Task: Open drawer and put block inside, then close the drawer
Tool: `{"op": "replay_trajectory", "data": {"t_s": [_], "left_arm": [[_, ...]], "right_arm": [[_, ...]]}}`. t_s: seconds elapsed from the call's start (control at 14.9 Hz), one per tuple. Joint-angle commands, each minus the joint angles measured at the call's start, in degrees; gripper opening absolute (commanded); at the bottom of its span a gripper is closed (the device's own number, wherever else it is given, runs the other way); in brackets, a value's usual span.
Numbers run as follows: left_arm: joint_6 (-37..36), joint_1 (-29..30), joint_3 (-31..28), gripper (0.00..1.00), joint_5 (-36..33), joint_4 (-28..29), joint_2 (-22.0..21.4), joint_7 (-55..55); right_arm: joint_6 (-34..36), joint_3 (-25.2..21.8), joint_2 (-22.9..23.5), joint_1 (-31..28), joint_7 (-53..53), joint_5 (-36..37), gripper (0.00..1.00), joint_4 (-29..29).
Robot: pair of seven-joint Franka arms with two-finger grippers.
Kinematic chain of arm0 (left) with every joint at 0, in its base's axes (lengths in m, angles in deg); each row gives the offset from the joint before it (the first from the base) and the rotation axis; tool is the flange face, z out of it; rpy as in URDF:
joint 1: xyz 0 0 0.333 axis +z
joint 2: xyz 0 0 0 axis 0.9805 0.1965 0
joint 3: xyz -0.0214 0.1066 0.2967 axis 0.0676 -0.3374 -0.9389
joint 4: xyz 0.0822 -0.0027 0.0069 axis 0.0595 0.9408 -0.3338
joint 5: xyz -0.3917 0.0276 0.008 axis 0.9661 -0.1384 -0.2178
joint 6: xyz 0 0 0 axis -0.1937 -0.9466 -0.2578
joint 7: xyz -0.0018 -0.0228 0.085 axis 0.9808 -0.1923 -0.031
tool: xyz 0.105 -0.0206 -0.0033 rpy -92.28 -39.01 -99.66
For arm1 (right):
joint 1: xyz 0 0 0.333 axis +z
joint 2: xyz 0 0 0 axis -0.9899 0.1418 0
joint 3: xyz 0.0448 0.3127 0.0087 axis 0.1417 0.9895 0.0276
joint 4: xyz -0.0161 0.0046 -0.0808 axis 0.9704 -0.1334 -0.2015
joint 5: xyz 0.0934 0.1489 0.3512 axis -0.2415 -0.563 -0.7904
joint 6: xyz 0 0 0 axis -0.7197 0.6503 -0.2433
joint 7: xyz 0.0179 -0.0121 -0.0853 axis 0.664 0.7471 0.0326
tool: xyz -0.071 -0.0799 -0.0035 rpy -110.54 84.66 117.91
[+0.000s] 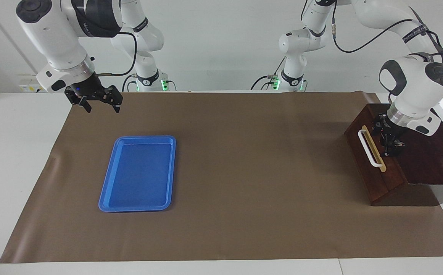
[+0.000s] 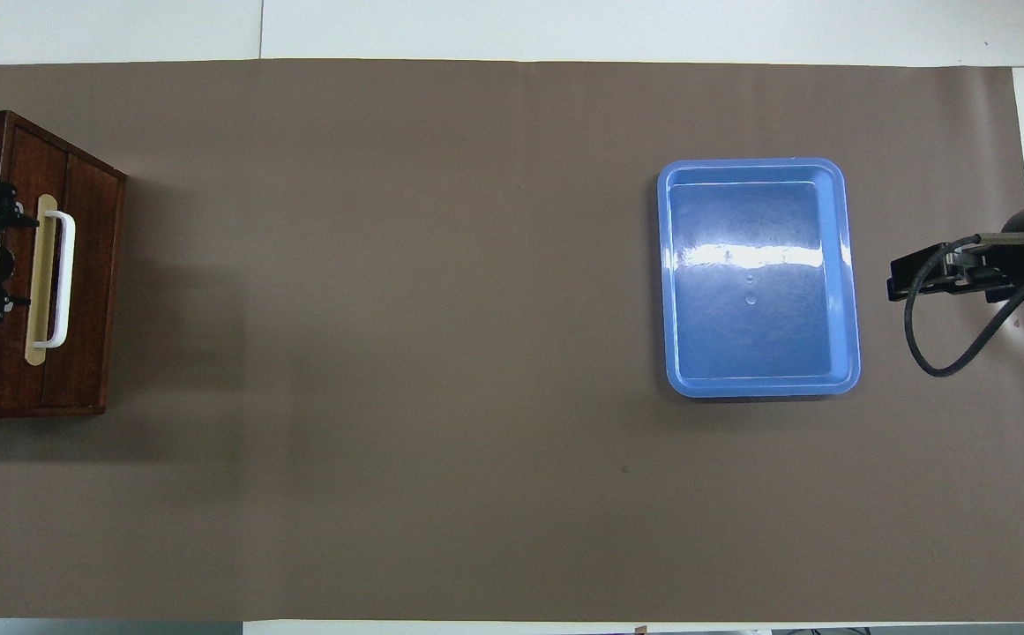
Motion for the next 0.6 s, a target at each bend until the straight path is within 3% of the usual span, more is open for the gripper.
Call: {"op": "replay_trajectory", "data": {"t_s": [0.0, 0.54], "left_arm": [[-1.69, 0.81, 0.08, 1.0, -1.25, -0.59, -0.47, 1.15], [-13.82, -2.53, 1.93, 1.0, 3.57, -3.59, -6.97, 19.75]], "right_arm": [[1.3, 0.05, 0.53, -0.16, -0.81, -0.69, 1.0, 1.07], [1.39, 0.05, 0.53, -0.43, -0.72, -0.69, 1.0, 1.07]]}}
